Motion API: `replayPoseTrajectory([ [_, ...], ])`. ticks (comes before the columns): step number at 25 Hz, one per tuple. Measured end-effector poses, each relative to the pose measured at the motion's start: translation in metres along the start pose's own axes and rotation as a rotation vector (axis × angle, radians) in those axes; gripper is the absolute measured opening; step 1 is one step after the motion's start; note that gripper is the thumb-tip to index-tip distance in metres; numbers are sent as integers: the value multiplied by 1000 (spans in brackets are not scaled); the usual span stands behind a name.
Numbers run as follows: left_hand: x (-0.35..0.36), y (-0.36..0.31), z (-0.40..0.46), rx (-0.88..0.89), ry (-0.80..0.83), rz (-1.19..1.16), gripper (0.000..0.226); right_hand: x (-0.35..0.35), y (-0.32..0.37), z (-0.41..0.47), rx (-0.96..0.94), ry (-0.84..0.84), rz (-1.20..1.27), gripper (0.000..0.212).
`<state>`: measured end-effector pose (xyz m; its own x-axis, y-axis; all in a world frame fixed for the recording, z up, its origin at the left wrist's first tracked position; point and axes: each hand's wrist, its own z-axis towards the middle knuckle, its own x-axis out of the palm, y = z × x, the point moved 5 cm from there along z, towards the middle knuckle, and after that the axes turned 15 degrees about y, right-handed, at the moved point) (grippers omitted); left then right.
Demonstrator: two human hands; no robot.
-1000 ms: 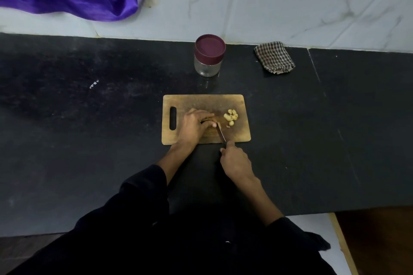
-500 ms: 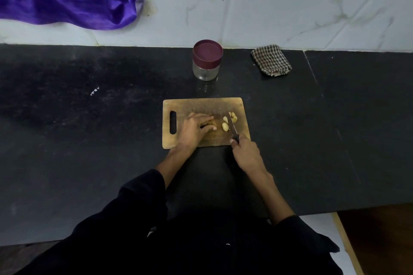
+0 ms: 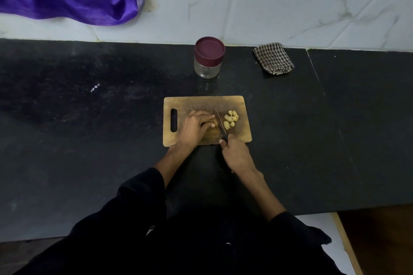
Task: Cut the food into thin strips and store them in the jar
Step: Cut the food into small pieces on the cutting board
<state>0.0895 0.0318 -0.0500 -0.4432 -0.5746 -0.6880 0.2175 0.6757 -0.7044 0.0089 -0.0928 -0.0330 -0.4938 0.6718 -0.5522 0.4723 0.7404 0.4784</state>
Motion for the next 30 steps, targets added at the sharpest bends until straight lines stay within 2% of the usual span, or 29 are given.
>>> replayPoseTrajectory([
  [17, -4, -4, 0, -2, -3, -67, 33, 8, 11, -1, -21, -108, -100, 20],
  [30, -9, -2, 8, -7, -13, -12, 28, -7, 27, 15, -4, -70, -156, 22],
])
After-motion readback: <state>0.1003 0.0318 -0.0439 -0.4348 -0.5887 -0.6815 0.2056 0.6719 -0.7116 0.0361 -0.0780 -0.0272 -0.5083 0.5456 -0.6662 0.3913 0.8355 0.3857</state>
